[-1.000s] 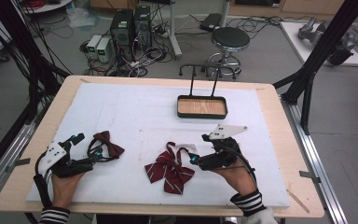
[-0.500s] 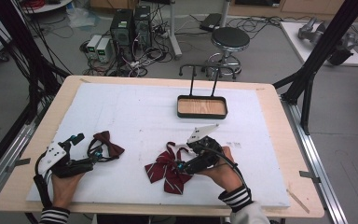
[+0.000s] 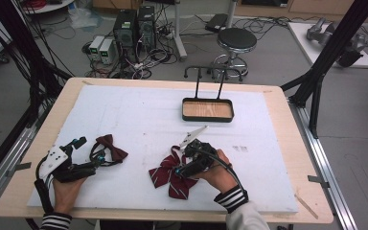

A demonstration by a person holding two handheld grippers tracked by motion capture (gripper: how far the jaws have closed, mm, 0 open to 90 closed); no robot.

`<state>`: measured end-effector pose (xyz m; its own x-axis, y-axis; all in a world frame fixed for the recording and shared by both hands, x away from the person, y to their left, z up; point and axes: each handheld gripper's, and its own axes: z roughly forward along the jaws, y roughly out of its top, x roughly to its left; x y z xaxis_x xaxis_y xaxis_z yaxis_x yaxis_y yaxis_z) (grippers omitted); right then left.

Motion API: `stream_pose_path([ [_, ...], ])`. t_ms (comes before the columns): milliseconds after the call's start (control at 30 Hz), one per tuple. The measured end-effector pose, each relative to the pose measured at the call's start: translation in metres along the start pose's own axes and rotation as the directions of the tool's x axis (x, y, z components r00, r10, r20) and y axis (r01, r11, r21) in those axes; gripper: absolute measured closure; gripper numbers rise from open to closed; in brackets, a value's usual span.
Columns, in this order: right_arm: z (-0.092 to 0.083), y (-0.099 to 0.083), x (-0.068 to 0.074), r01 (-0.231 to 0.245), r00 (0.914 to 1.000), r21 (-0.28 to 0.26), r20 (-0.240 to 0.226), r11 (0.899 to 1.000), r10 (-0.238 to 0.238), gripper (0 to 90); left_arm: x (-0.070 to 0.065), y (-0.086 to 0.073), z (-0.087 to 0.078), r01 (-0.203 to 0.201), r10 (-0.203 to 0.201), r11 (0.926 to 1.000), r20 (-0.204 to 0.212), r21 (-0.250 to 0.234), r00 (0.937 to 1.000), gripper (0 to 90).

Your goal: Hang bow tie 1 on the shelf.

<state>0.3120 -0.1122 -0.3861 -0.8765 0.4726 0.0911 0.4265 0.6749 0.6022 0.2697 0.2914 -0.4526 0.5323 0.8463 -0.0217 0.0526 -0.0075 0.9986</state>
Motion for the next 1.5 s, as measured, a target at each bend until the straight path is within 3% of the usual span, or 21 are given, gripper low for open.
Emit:
stream_pose_path([
  [433,0.02,0.002,0.001,0.019,0.9993,0.13,0.029,0.991,-0.022,43.3,0.0,0.0,0.0,0.002,-0.002,1.0,0.001,0.0,1.0,12.3],
  [867,0.03,0.004,0.001,0.009,0.9994,0.194,0.032,0.981,-0.015,49.9,0.0,0.0,0.0,0.007,-0.007,1.0,0.002,0.0,1.0,12.2],
  [1133,0.037,0.005,0.001,0.012,0.9991,0.246,0.036,0.969,-0.022,53.4,0.0,0.0,0.0,0.009,-0.009,1.0,0.003,-0.001,1.0,12.3],
  [1233,0.039,0.006,0.002,0.02,0.9991,0.264,0.03,0.964,-0.029,59.4,0.0,0.0,0.0,0.01,-0.01,1.0,0.004,-0.001,0.9999,12.3],
  [1367,0.04,0.009,0.004,0.017,0.9974,0.286,0.062,0.958,-0.036,71.4,0.001,0.0,0.0,0.008,-0.008,1.0,0.003,0.001,1.0,12.3],
  [1500,0.041,0.01,0.006,0.009,0.9963,0.293,0.079,0.956,-0.034,74.1,0.001,0.0,0.0,0.009,-0.009,1.0,0.003,0.0,1.0,12.3],
])
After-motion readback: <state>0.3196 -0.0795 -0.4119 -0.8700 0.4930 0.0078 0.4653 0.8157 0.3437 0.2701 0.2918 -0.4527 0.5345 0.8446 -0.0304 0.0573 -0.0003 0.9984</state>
